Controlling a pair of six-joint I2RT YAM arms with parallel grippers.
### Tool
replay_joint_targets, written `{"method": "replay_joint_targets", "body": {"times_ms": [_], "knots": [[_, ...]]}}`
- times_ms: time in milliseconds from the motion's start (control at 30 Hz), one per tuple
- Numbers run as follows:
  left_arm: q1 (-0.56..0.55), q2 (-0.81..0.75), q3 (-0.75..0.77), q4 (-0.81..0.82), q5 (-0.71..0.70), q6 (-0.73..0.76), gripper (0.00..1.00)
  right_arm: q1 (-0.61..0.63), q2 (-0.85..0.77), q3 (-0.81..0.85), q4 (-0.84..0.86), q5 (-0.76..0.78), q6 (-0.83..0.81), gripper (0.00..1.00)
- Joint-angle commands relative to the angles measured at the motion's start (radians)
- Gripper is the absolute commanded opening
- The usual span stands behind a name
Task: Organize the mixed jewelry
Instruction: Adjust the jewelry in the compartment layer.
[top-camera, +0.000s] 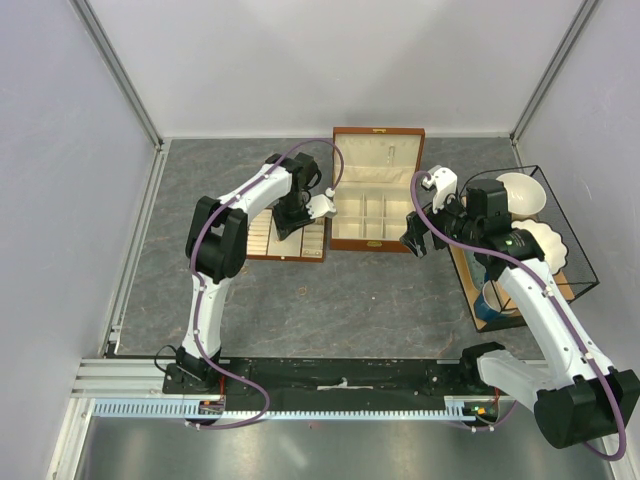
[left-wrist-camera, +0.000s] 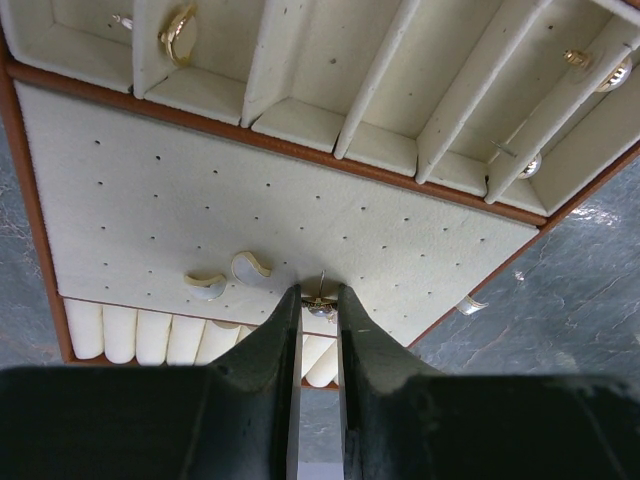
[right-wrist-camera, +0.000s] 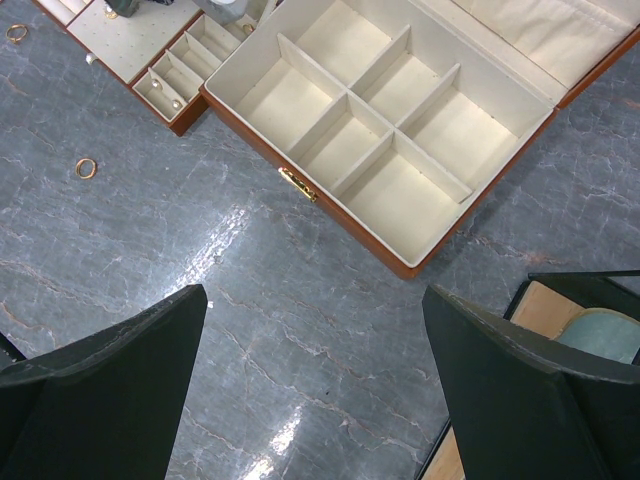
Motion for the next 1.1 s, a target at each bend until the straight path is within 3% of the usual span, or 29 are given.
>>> {"method": "replay_joint_targets", "body": {"times_ms": [0, 400, 1067], "knots": [[0.009, -0.024, 0.007, -0.015, -0.015, 0.038, 0.02, -0.004, -0.012, 0.003, 0.02, -0.01, -0.004, 0.98], [-0.007, 0.011, 0.077, -0.066, -0.038, 0.044, 0.02, -0.002, -0.005, 0.007, 0.018, -0.012, -0.004, 0.98], [-0.017, 0.027, 0.073, -0.066, 0.003, 0.041, 0.02, -0.002, -0.018, -0.001, 0.02, -0.007, -0.005, 0.98]]}}
